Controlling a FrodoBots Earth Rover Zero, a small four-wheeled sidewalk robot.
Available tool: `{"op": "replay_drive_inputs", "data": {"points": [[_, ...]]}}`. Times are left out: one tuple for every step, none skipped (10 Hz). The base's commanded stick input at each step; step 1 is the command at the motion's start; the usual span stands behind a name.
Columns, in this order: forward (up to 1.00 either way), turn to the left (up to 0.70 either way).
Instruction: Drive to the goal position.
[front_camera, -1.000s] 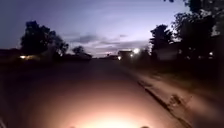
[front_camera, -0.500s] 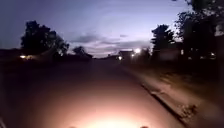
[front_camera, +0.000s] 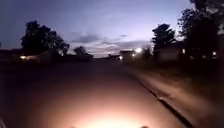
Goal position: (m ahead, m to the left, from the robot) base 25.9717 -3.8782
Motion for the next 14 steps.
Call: {"op": "replay_drive_inputs", "data": {"points": [[0.7,0.0],[0.7,0.0],[0.7,0.0],[0.7,0.0],[0.7,0.0],[0.7,0.0],[0.7,0.0],[0.7,0.0],[0.7,0.0],[0.7,0.0],[0.7,0.0],[0.7,0.0],[0.7,0.0],[0.7,0.0]]}}
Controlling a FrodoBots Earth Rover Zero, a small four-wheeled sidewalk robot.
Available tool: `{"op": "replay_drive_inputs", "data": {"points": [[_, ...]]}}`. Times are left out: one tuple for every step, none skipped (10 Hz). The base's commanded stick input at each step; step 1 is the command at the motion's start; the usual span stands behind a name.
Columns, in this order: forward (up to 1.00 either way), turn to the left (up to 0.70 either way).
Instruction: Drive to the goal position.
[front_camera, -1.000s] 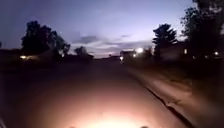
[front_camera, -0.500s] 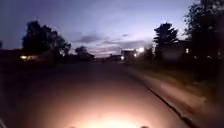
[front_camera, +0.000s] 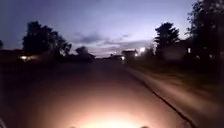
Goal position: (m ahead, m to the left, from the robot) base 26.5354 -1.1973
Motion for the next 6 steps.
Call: {"op": "replay_drive_inputs", "data": {"points": [[0.7,0.0],[0.7,0.0],[0.7,0.0],[0.7,0.0],[0.7,0.0],[0.7,0.0]]}}
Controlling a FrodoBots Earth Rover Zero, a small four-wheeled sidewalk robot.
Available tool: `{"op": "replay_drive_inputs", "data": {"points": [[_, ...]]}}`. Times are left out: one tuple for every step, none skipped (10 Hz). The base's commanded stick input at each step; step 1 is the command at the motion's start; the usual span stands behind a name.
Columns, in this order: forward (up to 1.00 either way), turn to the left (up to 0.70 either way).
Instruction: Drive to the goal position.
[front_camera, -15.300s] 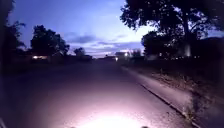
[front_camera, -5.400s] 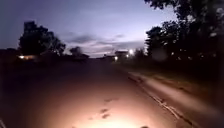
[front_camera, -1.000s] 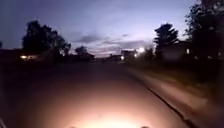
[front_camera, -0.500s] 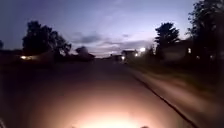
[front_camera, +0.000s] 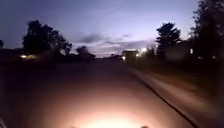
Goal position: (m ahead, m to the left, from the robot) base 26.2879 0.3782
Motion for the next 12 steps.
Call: {"op": "replay_drive_inputs", "data": {"points": [[0.7,0.0],[0.7,0.0],[0.7,0.0],[0.7,0.0],[0.7,0.0],[0.7,0.0],[0.7,0.0],[0.7,0.0],[0.7,0.0],[0.7,0.0],[0.7,0.0],[0.7,0.0]]}}
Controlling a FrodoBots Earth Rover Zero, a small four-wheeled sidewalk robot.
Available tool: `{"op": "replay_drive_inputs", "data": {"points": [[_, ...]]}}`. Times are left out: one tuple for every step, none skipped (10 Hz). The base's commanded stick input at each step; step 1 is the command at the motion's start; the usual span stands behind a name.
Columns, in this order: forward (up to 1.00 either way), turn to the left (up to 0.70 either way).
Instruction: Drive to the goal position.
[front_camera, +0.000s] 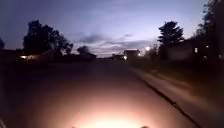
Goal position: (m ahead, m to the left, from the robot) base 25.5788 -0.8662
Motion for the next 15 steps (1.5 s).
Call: {"op": "replay_drive_inputs", "data": {"points": [[0.7,0.0],[0.7,0.0],[0.7,0.0],[0.7,0.0],[0.7,0.0],[0.7,0.0],[0.7,0.0],[0.7,0.0],[0.7,0.0],[0.7,0.0],[0.7,0.0],[0.7,0.0],[0.7,0.0],[0.7,0.0],[0.7,0.0]]}}
